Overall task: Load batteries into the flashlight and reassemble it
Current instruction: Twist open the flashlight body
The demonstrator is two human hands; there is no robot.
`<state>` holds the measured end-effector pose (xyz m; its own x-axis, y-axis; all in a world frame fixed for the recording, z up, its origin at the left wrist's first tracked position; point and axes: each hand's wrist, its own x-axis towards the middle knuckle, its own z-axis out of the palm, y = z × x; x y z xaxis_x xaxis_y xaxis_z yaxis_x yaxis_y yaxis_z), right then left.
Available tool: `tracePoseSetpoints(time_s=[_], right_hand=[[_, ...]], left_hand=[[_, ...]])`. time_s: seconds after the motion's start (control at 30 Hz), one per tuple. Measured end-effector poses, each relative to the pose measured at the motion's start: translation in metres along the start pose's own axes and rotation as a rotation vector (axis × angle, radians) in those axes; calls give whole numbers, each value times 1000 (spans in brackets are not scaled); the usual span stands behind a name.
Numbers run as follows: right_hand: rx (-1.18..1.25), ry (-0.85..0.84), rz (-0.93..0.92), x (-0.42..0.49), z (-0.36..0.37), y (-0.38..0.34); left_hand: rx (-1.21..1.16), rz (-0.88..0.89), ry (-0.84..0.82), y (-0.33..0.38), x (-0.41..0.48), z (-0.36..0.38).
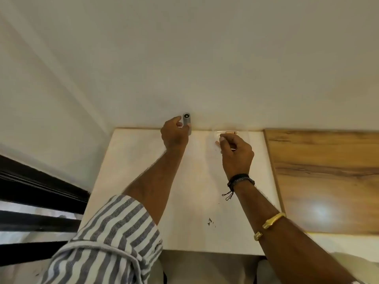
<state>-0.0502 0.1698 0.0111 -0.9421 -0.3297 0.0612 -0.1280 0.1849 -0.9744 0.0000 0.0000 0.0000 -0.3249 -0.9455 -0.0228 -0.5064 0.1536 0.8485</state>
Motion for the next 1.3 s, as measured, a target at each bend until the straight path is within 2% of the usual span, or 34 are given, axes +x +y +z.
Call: tracePoseSetpoints(time_s=[0.37, 0.63, 0.97, 1.17, 1.3], right_hand=[[28, -2, 44, 12, 9, 19], [29, -2, 39, -16, -7, 12], [128, -46, 74, -102, -55, 15], [141, -113, 83, -147, -86, 29], [133, -137, 107, -167, -101, 46]], left_hand=[[30, 52, 28, -6, 13, 14], [-23, 168, 28, -10, -41, -4], [-166, 272, -139, -35, -170, -48], [-153, 444, -249, -57, -226, -59], [-47, 517, -316, -76, -247, -58]])
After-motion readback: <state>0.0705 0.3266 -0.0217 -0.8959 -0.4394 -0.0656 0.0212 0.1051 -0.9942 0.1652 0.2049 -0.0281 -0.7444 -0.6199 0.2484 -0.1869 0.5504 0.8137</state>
